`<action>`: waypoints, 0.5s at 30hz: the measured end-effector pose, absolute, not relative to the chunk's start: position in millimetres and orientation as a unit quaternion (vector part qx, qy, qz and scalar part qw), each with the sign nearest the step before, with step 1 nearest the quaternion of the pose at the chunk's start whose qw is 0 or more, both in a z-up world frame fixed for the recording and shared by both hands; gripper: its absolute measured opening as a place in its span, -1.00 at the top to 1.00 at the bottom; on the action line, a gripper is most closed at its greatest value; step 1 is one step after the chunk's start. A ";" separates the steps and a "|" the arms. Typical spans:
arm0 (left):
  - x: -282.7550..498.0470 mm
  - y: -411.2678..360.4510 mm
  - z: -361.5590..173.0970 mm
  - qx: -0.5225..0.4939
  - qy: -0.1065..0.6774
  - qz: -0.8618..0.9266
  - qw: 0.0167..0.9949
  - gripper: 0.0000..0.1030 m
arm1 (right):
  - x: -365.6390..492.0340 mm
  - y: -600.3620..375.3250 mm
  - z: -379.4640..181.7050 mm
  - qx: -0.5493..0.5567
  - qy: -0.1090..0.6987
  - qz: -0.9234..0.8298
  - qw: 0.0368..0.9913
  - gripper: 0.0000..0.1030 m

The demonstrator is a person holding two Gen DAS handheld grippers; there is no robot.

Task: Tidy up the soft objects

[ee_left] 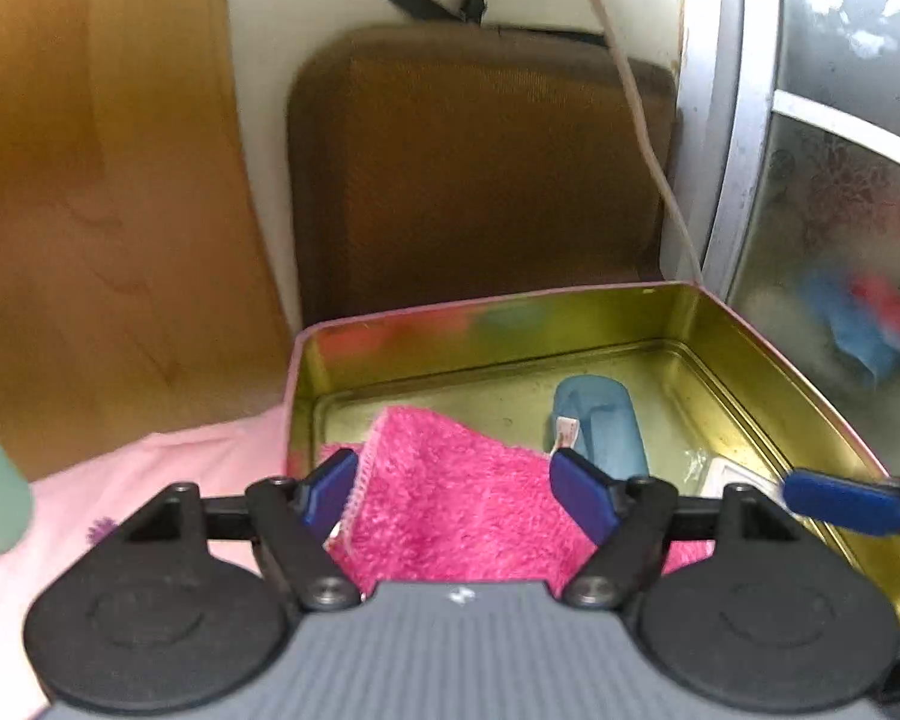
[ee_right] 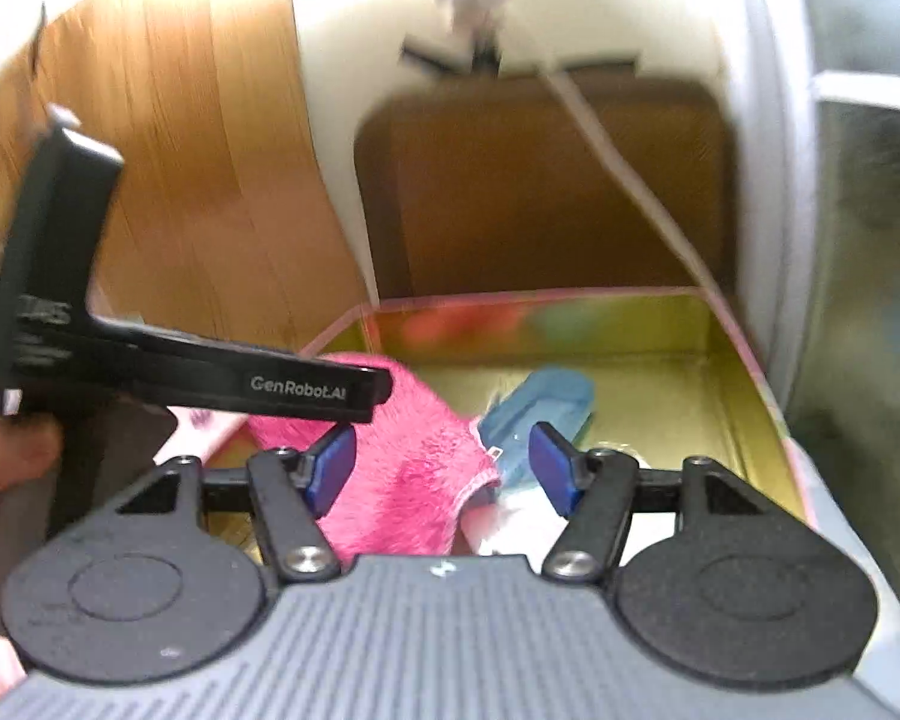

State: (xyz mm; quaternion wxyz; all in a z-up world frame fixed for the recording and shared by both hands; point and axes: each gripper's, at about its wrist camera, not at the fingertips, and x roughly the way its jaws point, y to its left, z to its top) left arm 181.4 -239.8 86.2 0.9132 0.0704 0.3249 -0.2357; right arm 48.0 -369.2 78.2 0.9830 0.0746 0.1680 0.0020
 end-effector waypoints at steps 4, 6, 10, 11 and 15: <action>148.5 -222.6 97.5 0.073 0.309 -0.233 0.919 -0.41 | -19.0 -353.7 68.1 0.102 0.089 -0.021 0.991 -0.43; 131.3 -216.4 100.8 0.080 0.300 -0.235 0.921 -0.41 | -43.7 -343.3 62.6 0.112 0.062 -0.039 0.991 -0.49; 88.7 -202.9 109.7 0.099 0.283 -0.238 0.924 -0.58 | -71.6 -327.0 51.7 0.133 0.044 -0.053 0.989 -0.49; 79.0 -198.6 110.4 0.103 0.278 -0.236 0.925 -0.71 | -77.0 -322.1 50.0 0.136 0.048 -0.056 0.988 -0.50; 49.1 -180.0 113.1 0.105 0.260 -0.225 0.933 -0.91 | -83.7 -312.7 47.3 0.144 0.052 -0.054 0.987 -0.50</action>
